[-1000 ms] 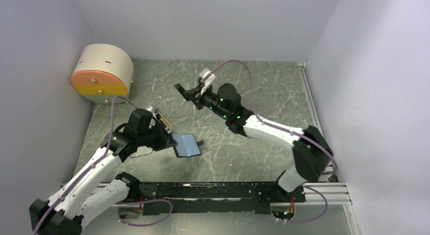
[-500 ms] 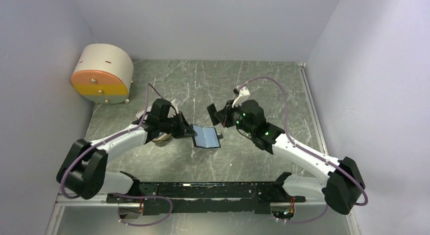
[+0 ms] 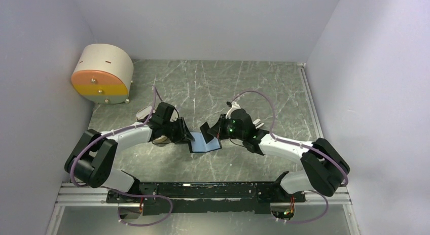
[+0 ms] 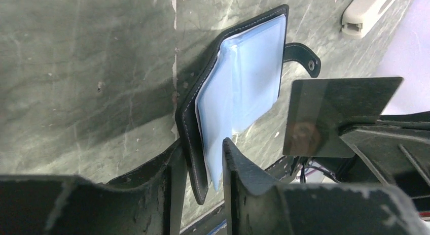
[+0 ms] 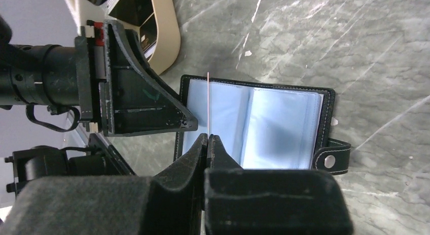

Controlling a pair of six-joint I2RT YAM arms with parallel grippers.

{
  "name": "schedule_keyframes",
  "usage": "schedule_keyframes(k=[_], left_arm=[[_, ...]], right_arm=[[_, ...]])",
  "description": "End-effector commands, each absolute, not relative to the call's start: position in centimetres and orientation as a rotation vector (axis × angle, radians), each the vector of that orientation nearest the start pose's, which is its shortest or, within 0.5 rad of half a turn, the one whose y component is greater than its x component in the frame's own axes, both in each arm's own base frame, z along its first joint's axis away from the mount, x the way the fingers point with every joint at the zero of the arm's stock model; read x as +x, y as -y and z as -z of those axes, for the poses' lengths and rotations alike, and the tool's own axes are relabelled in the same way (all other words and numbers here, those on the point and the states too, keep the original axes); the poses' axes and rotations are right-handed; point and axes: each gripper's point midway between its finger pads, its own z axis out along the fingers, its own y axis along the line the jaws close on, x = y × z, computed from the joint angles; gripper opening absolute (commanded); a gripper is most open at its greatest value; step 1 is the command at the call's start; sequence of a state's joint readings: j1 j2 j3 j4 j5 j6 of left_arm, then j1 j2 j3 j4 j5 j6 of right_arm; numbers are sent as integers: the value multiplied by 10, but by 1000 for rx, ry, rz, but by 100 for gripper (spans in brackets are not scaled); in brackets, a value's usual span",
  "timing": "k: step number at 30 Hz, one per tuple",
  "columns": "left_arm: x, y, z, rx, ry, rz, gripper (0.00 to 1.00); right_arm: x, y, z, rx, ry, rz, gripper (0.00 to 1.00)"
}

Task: Put the credit cards into the card holder
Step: Place the card holder at the center of the board, then insert the credit card into the card holder.

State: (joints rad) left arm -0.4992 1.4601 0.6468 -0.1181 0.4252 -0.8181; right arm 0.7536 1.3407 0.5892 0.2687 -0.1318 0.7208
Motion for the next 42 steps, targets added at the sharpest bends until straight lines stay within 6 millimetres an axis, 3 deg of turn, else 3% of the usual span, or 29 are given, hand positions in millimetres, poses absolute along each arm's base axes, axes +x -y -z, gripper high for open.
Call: schedule_keyframes(k=[1,6,10,25,31,42], left_arm=[[231,228,-49,-241,-2685,936,36],[224,220,-38,-270,-2719,885,31],[219,216,-30,-279,-2747,854,13],[213,213,-18,-263,-2800,803,29],[212,214,-14,-243,-2813,807,9],[211,216,-12,-224,-2817,818,9]], right_arm=[[244,-307,-103,-64,-2209,-1091,0],[246,-304,-85,-24,-2224,-1069,0],[245,-306,-72,-23,-2251,-1080,0],[239,-306,-47,50,-2275,-1146,0],[233,-309,-39,26,-2268,-1192,0],[229,-309,-53,-39,-2138,-1276,0]])
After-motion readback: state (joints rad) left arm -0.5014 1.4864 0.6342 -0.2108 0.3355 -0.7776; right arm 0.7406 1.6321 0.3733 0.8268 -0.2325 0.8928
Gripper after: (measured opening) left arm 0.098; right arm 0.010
